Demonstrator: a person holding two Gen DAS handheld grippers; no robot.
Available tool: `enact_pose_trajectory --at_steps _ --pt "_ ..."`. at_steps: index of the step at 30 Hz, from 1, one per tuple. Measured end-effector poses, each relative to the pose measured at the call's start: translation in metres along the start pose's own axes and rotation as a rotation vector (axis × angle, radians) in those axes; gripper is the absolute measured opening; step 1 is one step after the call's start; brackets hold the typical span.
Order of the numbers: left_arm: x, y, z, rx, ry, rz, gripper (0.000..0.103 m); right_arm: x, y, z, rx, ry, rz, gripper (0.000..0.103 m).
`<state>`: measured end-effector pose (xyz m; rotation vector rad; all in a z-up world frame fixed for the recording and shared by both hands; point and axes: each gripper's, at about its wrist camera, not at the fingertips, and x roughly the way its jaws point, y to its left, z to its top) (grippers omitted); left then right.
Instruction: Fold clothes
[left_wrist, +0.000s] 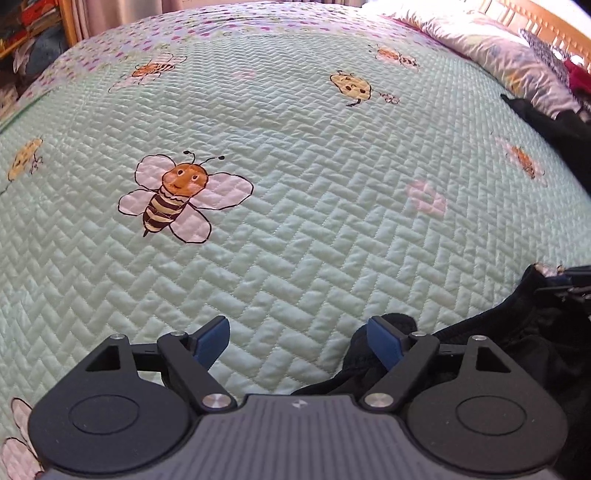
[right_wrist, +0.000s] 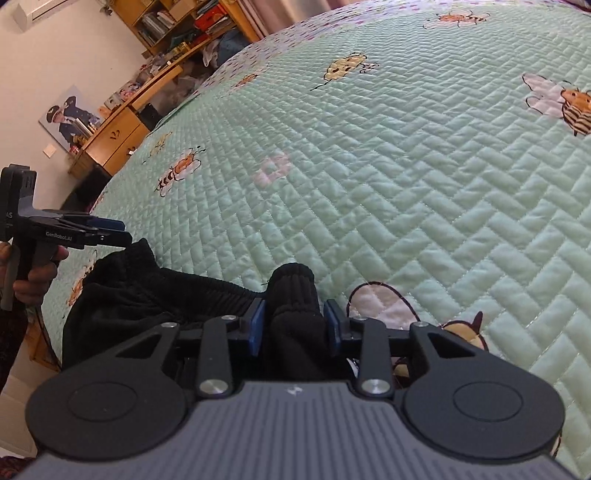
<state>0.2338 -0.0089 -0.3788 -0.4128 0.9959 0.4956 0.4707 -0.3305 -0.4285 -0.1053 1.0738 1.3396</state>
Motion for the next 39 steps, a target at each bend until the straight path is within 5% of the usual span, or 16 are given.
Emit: enact_pose_trajectory --at_steps 12,17,20,28,39 --pt "0.012 -0.046 0.002 0.267 0.041 0.197 0.099 0.001 -0.001 0.000 -0.006 -0.003 0.007 0.037" --pt "0.010 -0.023 0.005 0.147 0.055 0.149 0.100 0.000 -0.001 -0.002 -0.010 -0.015 0.005 0.037" --pt "0.012 -0.014 0.007 0.082 0.070 0.201 0.096 0.000 -0.001 -0.003 -0.006 -0.021 0.008 0.037" --pt "0.034 -0.053 0.006 0.238 0.108 0.398 0.095 0.001 -0.003 -0.004 0.013 -0.034 0.017 0.038" --pt "0.060 -0.053 0.031 0.200 0.298 0.431 0.101 0.003 -0.009 -0.004 0.045 -0.039 0.042 0.038"
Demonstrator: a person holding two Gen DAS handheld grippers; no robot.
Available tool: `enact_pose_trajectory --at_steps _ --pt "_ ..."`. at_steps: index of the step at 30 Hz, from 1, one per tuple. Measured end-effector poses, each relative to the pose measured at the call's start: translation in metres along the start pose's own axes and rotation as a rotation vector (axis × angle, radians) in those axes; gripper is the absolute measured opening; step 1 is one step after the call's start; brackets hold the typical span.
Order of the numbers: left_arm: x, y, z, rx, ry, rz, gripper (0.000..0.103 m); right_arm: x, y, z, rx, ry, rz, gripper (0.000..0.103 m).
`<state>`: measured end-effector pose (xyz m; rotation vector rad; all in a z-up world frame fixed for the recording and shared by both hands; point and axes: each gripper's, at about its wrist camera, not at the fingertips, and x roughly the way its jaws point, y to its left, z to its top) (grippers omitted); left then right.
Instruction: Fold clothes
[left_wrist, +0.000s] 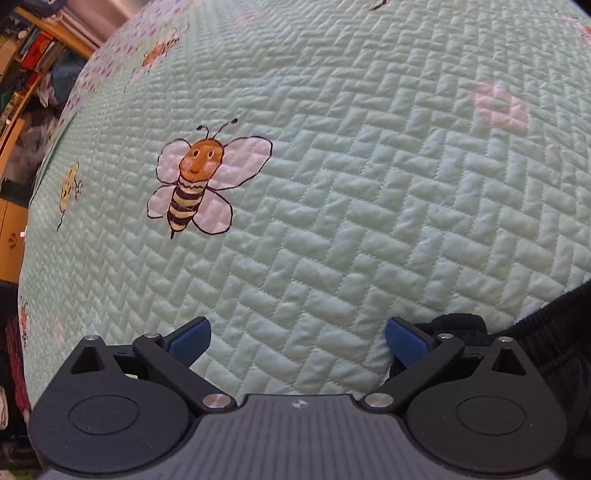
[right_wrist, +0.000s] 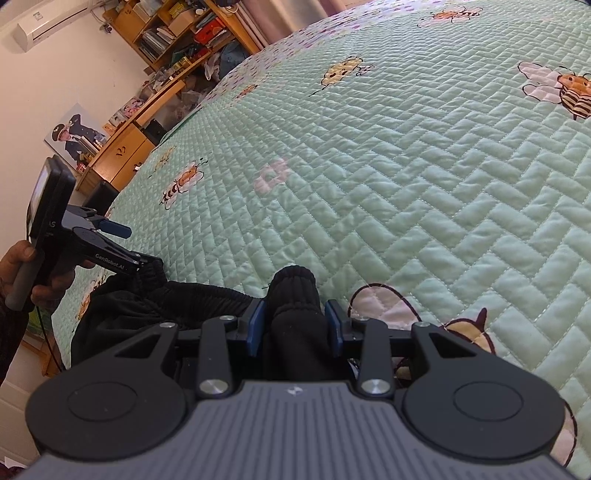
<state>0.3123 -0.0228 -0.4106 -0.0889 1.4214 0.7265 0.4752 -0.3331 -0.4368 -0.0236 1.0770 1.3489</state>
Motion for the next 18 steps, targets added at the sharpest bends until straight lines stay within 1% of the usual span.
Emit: enact_pose_trajectory --at_steps 2,4,6,8,9,10,11,13,14,15,16,18 --pt "-0.006 0.001 0.002 -0.016 -0.016 0.016 0.096 0.000 0.000 0.000 -0.001 -0.003 -0.001 0.038" --pt "-0.018 0.008 0.003 -0.059 -0.055 0.023 0.094 -0.001 0.000 -0.001 -0.001 -0.006 0.000 0.038" --pt "-0.034 0.020 0.000 -0.115 -0.109 -0.005 0.093 -0.001 0.000 -0.002 0.000 -0.008 0.000 0.038" --pt "-0.050 0.030 -0.007 -0.147 -0.166 -0.085 0.087 -0.001 0.000 -0.002 0.001 -0.011 0.000 0.038" --pt "-0.056 0.034 -0.011 -0.154 -0.192 -0.155 0.086 -0.001 0.000 -0.002 0.000 -0.011 -0.002 0.039" --pt "-0.059 0.035 -0.015 -0.152 -0.201 -0.245 0.086 -0.001 0.001 -0.002 -0.002 -0.012 -0.003 0.039" --pt "-0.057 0.033 -0.018 -0.141 -0.195 -0.313 0.086 -0.001 0.001 -0.002 -0.003 -0.013 -0.004 0.039" --pt "-0.050 0.022 -0.021 -0.103 -0.173 -0.381 0.086 0.000 0.000 -0.002 0.002 -0.015 -0.002 0.039" --pt "-0.044 0.016 -0.022 -0.088 -0.157 -0.396 0.086 0.000 0.000 -0.002 0.005 -0.016 -0.001 0.039" --pt "-0.035 0.011 -0.021 -0.081 -0.131 -0.397 0.086 0.000 -0.001 -0.002 0.009 -0.017 0.000 0.039" --pt "-0.025 0.006 -0.020 -0.081 -0.100 -0.416 0.086 0.000 -0.001 -0.003 0.013 -0.019 0.001 0.039" --pt "-0.003 0.002 -0.021 -0.098 -0.046 -0.481 0.086 -0.001 0.000 -0.003 0.015 -0.021 -0.002 0.039"
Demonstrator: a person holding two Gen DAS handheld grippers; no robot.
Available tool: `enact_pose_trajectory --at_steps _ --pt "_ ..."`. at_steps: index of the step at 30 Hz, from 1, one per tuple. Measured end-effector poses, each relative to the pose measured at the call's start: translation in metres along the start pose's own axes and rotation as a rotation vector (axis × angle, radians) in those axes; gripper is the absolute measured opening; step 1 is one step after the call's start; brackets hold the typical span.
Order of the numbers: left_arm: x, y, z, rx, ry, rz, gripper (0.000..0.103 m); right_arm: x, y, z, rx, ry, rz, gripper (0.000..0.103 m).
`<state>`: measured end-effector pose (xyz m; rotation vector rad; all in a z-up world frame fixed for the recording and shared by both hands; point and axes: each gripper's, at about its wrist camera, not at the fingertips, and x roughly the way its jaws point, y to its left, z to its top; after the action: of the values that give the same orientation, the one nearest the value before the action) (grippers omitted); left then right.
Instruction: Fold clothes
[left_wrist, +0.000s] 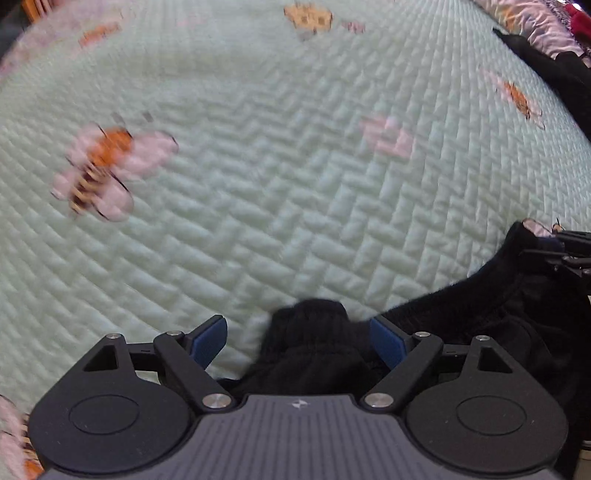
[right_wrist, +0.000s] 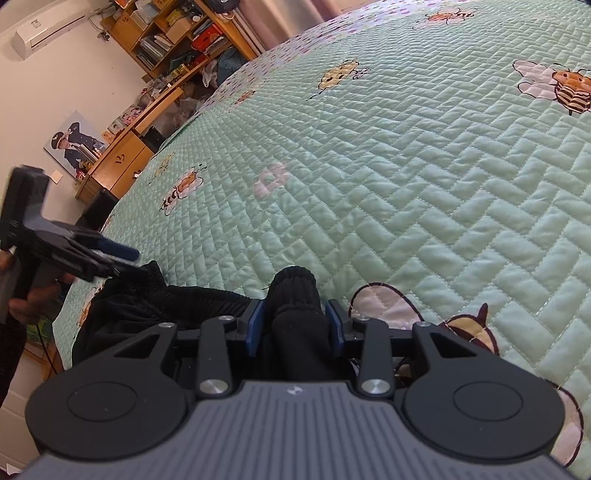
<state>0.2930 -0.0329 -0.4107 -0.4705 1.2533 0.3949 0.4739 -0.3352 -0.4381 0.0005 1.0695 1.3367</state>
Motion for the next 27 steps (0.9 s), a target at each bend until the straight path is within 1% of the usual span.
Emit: enact_pose_trajectory --at_steps 2,3,4,6,7,8,10,11,12,14,16,19,22,23,25,27 --pt "0.007 0.003 -0.004 -0.010 -0.018 -0.024 0.090 0.000 0.001 0.000 -0.002 0.001 -0.003 0.039" --pt "0.007 0.003 -0.005 -0.007 -0.034 -0.030 0.089 0.000 0.001 0.000 -0.003 0.001 -0.004 0.040" --pt "0.006 0.004 -0.007 -0.007 -0.051 -0.033 0.087 0.000 0.001 0.001 -0.005 0.002 -0.003 0.040" --pt "0.001 0.002 -0.011 0.013 -0.088 0.000 0.069 0.001 0.002 0.001 -0.010 0.002 -0.003 0.041" --pt "-0.002 0.000 -0.013 0.030 -0.106 0.010 0.044 0.001 0.002 0.001 -0.014 0.001 -0.004 0.041" --pt "-0.007 -0.002 -0.015 0.047 -0.125 0.003 0.035 0.001 0.006 0.000 -0.031 -0.002 -0.018 0.040" --pt "-0.015 -0.007 -0.022 0.067 -0.171 0.005 0.024 0.000 0.017 -0.002 -0.089 -0.012 -0.066 0.036" --pt "-0.019 -0.012 -0.027 0.080 -0.198 0.036 0.023 0.000 0.026 -0.004 -0.128 -0.020 -0.092 0.035" --pt "-0.022 -0.016 -0.033 0.092 -0.227 0.071 0.022 -0.001 0.035 -0.007 -0.166 -0.029 -0.118 0.031" --pt "-0.037 -0.021 -0.047 0.108 -0.301 0.110 0.020 -0.006 0.057 -0.012 -0.243 -0.077 -0.158 0.027" --pt "-0.061 -0.021 -0.065 0.096 -0.388 0.117 0.020 -0.017 0.082 -0.019 -0.325 -0.131 -0.178 0.023" --pt "-0.109 -0.003 -0.089 0.029 -0.508 0.089 0.020 -0.039 0.119 -0.028 -0.417 -0.210 -0.175 0.021" --pt "-0.150 0.010 -0.098 -0.002 -0.578 0.097 0.020 -0.068 0.154 -0.026 -0.472 -0.300 -0.145 0.021" --pt "-0.162 0.013 -0.096 -0.004 -0.589 0.109 0.020 -0.071 0.161 -0.017 -0.473 -0.305 -0.125 0.021" --pt "-0.180 0.013 -0.074 0.020 -0.595 0.171 0.020 -0.075 0.175 0.001 -0.474 -0.316 -0.089 0.020" --pt "-0.203 0.011 -0.039 0.038 -0.623 0.225 0.020 -0.067 0.186 0.042 -0.491 -0.337 -0.129 0.020"
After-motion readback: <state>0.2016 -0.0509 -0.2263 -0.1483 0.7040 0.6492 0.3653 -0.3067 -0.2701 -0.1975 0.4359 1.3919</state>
